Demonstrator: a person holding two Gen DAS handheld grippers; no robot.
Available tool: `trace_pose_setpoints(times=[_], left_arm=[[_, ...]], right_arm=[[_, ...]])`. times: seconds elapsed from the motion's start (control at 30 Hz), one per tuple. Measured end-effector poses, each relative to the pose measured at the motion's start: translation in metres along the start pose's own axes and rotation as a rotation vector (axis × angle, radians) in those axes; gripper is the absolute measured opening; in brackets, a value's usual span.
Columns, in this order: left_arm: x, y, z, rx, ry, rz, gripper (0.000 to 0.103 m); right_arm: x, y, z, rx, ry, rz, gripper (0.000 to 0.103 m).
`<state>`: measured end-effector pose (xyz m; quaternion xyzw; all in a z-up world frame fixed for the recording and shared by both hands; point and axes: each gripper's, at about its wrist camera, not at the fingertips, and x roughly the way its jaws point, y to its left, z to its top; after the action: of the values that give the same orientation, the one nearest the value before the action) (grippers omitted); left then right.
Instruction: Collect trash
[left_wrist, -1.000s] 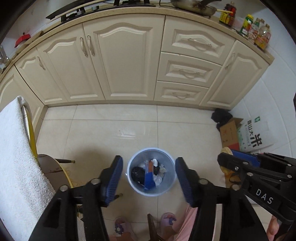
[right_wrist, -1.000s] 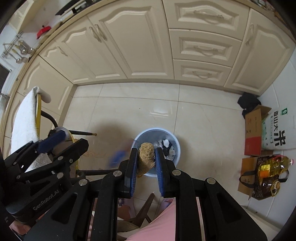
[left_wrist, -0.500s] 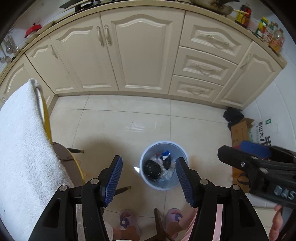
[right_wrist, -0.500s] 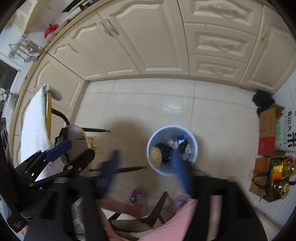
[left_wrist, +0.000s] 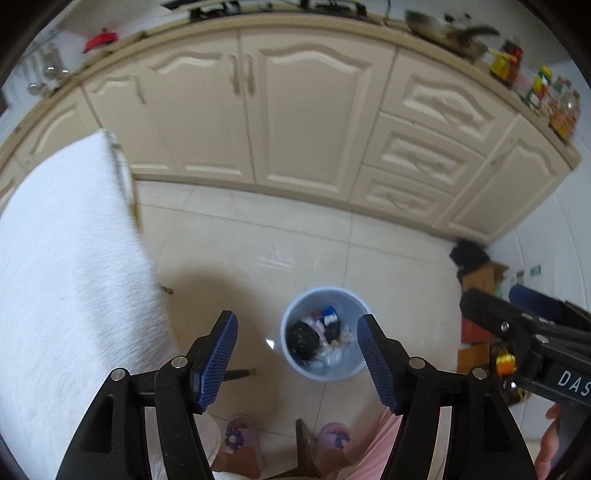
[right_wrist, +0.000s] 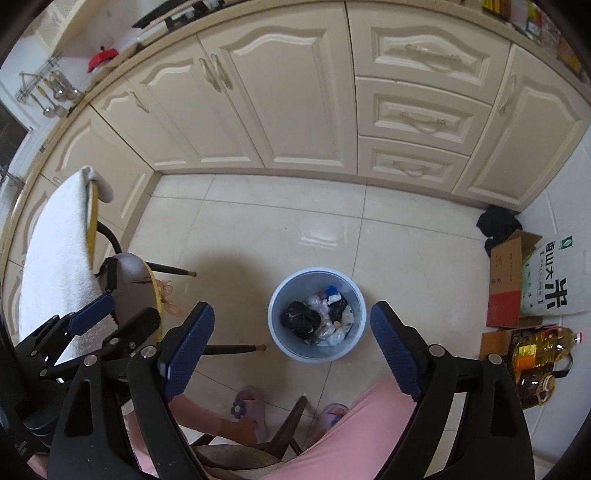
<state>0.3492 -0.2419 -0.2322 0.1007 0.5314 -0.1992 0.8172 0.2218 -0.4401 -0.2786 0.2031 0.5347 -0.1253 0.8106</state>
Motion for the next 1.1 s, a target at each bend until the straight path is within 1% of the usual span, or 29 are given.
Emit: trace_pose_setpoints(times=[0.07,0.2,0.27,0.33,0.4,0.47,0.57,0.67,0.83,1.0,1.1], left_arm=[[-0.016,0.001,-0.009,-0.017,-0.043,0.026,0.071],[-0.054,0.007,-0.03,-0.072,-0.113,0.027,0.074],[-0.073,0.01,-0.043,-0.09,-0.149,0.038,0.079],[-0.095,0.014,-0.055,-0.117,-0.191,0.051,0.081],[-0.116,0.019,-0.067,-0.138,-0.23,0.065,0.084],[-0.138,0.026,-0.081,-0.154,-0.271,0.094,0.09],[-0.171,0.027,-0.106,-0.182,-0.34,0.145,0.096],[-0.199,0.025,-0.132,-0.208,-0.395,0.198,0.101],[-0.241,0.017,-0.176,-0.269,-0.46,0.246,0.102],[-0.274,-0.002,-0.227,-0.303,-0.512,0.299,0.102],[-0.291,-0.014,-0.248,-0.319,-0.542,0.322,0.102]], right_arm=[[-0.009,0.003,-0.005,-0.002,-0.029,0.002,0.09],[-0.033,0.015,-0.015,-0.031,-0.101,0.002,0.095],[-0.048,0.022,-0.019,-0.05,-0.15,-0.004,0.098],[-0.063,0.031,-0.023,-0.074,-0.202,-0.007,0.101],[-0.078,0.039,-0.029,-0.103,-0.249,0.005,0.102],[-0.092,0.049,-0.033,-0.133,-0.289,0.026,0.103],[-0.11,0.061,-0.04,-0.176,-0.342,0.02,0.103],[-0.125,0.073,-0.046,-0.217,-0.386,0.032,0.103],[-0.147,0.087,-0.059,-0.271,-0.425,0.072,0.103],[-0.169,0.099,-0.073,-0.319,-0.476,0.074,0.103],[-0.185,0.104,-0.082,-0.343,-0.506,0.106,0.103]])
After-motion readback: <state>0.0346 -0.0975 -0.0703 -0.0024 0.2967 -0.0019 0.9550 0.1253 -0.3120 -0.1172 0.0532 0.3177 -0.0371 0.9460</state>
